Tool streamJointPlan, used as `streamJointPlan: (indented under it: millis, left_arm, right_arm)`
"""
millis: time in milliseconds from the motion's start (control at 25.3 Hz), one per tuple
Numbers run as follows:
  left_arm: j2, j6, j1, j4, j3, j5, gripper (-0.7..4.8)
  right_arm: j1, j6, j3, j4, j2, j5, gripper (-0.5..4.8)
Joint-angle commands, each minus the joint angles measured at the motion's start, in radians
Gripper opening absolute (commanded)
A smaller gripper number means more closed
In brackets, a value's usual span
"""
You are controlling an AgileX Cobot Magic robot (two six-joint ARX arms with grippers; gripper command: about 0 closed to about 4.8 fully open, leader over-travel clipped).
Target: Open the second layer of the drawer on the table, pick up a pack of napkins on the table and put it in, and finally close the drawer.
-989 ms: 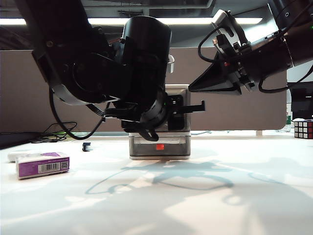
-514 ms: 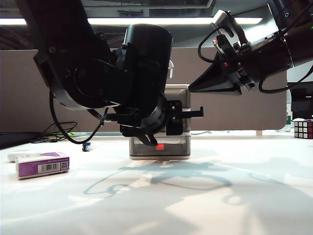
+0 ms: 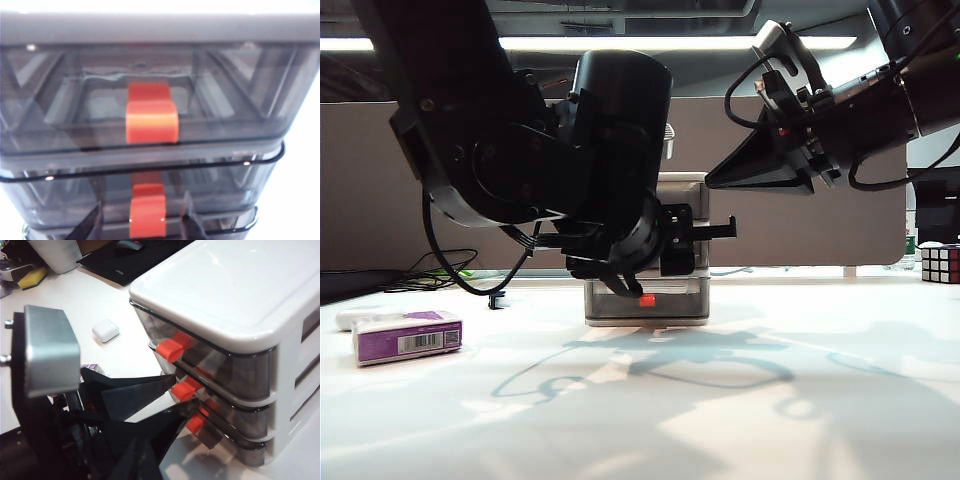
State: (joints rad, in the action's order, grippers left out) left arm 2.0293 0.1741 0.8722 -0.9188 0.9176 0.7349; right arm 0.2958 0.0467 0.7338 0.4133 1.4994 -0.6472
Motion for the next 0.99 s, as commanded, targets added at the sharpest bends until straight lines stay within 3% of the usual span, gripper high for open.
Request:
streamJointPlan:
  millis: [40,514,554,791,989]
  left_arm:
    - [-0.002,0.002,-0.002,-0.021,0.003,0.003,1.87]
    - [-0.002,0.001,-0.002,-0.048,0.003,0.003,1.80]
    - [-0.002,0.001,-0.002,-0.048,0.003,0.003,1.71]
    - [-0.002,-0.002,-0.002,-0.047,0.003,0.004,-0.05]
    - [-0.002,-0.004,-0.002,-0.045,0.003,0.005,-0.05]
  right_arm:
    - [0.001,-0.003,0.006,0.016,-0.002,-0.003,-0.04]
    - [0.001,-0.004,0.006,0.010,-0.001,-0.003,-0.04]
    - [0.001,-0.003,0.006,0.010,-0.001,-0.003,-0.04]
    - [0.001,-0.003,0.006,0.010,-0.001,-0.003,-0.04]
    - [0.001,-0.003,0.006,0.013,-0.001,-0.002,-0.05]
